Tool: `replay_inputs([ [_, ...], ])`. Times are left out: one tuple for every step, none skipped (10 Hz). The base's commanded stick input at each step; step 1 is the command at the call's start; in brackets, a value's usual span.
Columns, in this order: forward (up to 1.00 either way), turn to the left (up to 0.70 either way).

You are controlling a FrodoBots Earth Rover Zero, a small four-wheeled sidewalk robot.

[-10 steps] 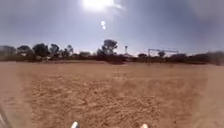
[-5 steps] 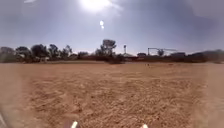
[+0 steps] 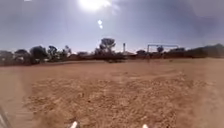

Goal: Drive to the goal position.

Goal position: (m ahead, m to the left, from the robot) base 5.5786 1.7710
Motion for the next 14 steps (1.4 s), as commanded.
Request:
replay_inputs([
  [0.45,0.0],
  [0.45,0.0],
  [0.45,0.0],
  [0.45,0.0],
  [0.45,0.0],
  [0.45,0.0],
  [0.45,0.0],
  [0.45,0.0],
  [0.45,0.0],
  [0.45,0.0],
  [0.45,0.0],
  [0.45,0.0],
  [0.45,0.0],
  [0.45,0.0],
])
